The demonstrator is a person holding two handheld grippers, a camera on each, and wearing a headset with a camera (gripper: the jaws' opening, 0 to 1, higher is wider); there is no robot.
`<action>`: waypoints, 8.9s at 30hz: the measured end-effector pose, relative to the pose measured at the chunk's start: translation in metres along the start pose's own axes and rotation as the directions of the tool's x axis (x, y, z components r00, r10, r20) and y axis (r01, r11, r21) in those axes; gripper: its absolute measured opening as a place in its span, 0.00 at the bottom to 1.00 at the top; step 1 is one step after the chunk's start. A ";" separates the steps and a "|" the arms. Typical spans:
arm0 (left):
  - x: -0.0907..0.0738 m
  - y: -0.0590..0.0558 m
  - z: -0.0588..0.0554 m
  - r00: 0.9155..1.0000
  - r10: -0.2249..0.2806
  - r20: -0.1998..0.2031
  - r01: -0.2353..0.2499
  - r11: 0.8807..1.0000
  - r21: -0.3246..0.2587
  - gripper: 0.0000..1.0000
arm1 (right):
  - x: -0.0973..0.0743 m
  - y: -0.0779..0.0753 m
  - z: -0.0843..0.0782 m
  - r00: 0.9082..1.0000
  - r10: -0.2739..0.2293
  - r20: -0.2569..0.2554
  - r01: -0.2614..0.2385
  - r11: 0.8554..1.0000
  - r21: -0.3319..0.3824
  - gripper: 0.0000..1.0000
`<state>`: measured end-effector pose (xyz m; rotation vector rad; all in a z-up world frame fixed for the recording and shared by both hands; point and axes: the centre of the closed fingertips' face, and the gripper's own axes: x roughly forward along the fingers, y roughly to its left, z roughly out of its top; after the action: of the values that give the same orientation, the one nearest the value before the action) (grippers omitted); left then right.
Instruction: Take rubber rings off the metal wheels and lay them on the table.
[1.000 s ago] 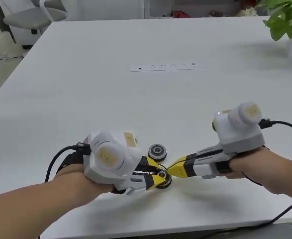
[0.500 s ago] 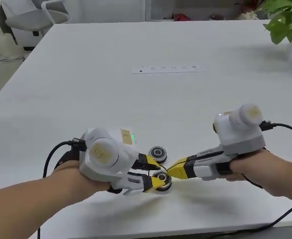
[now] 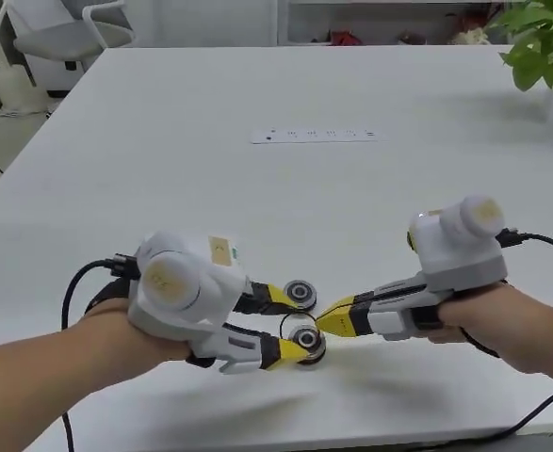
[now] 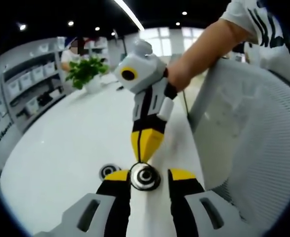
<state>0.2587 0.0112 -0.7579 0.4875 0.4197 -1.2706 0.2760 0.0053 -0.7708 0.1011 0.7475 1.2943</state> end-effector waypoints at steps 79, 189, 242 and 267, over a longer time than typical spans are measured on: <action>-0.120 0.019 -0.050 0.981 0.194 0.016 -0.188 0.964 -0.189 0.75 | 0.079 0.017 0.000 0.998 -0.013 -0.063 0.008 0.997 -0.082 0.02; 0.007 0.011 -0.017 0.998 -0.056 -0.013 0.053 0.988 -0.146 0.50 | 0.008 -0.012 -0.032 0.985 -0.088 -0.149 0.042 0.957 -0.286 0.27; 0.033 0.005 -0.023 1.000 -0.013 -0.009 0.012 0.991 -0.136 0.13 | 0.010 -0.017 -0.040 0.983 -0.104 -0.149 0.060 0.960 -0.275 0.04; 0.032 0.004 -0.024 0.999 -0.001 -0.043 -0.004 0.995 -0.098 0.12 | 0.002 -0.020 -0.024 0.996 -0.089 -0.024 0.089 0.996 -0.031 0.00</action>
<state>0.2700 0.0000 -0.7952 0.4323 0.5155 -1.2336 0.2792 -0.0074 -0.7992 0.0275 0.7459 1.2232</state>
